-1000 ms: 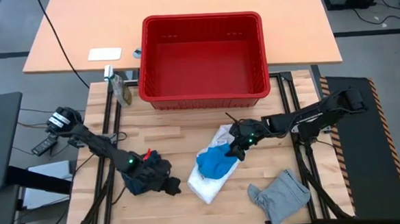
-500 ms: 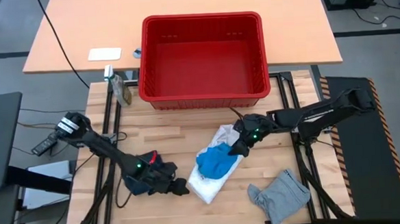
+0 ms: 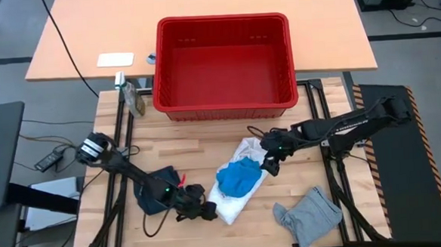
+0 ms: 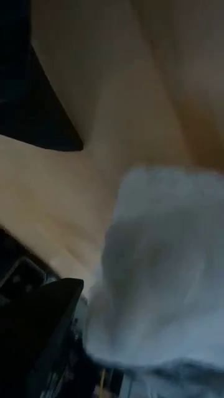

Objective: Fold laundry
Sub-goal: Put the stacked folded clothes into the red laundry bin

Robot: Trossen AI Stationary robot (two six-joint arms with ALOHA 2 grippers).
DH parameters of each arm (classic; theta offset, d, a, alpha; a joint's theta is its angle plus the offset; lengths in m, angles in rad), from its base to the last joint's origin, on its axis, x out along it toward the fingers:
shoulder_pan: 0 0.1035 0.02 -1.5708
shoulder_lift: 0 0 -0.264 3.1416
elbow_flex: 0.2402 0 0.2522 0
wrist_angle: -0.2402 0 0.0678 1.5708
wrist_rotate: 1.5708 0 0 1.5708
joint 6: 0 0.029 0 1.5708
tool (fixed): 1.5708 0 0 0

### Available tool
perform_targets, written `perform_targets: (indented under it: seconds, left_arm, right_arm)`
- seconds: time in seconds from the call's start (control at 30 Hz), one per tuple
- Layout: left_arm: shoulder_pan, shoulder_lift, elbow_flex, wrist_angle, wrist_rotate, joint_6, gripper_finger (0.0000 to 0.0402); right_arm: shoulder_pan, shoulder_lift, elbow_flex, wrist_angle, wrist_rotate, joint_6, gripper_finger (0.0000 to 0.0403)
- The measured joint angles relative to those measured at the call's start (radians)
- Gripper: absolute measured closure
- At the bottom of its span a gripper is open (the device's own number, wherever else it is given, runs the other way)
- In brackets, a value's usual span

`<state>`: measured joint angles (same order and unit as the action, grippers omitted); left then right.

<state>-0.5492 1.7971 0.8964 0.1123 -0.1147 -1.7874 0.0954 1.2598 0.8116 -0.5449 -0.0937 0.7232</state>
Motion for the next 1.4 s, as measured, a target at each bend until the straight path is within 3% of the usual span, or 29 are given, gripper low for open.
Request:
perform_targets:
  seconds: [0.33, 0.57, 0.77, 1.07, 1.23, 1.4]
  left_arm:
    - [0.051, 0.004, 0.003, 0.055, -0.025, 0.055, 0.0049]
    - [0.105, 0.004, 0.003, 0.046, -0.041, 0.122, 0.0050]
    - [0.137, 0.037, 0.003, 0.056, -0.048, 0.167, 0.0077]
    - [0.161, 0.082, 0.004, 0.092, -0.039, 0.207, 0.0165]
    - [0.165, 0.083, 0.004, 0.088, -0.057, 0.267, 0.0214]
    - [0.166, 0.085, 0.004, 0.091, -0.108, 0.349, 0.0235]
  right_arm:
    - [-0.011, 0.047, 0.000, 0.017, 0.153, -0.103, 0.0045]
    - [-0.034, 0.232, 0.000, 0.203, 0.047, -0.124, 0.0005]
    - [-0.033, 0.368, 0.003, 0.229, 0.039, -0.091, 0.0009]
    - [-0.011, 0.433, 0.003, 0.351, -0.026, -0.020, 0.0015]
    - [-0.005, 0.439, 0.000, 0.411, -0.076, 0.023, 0.0046]
    - [0.007, 0.440, 0.000, 0.418, -0.082, 0.038, 0.0089]
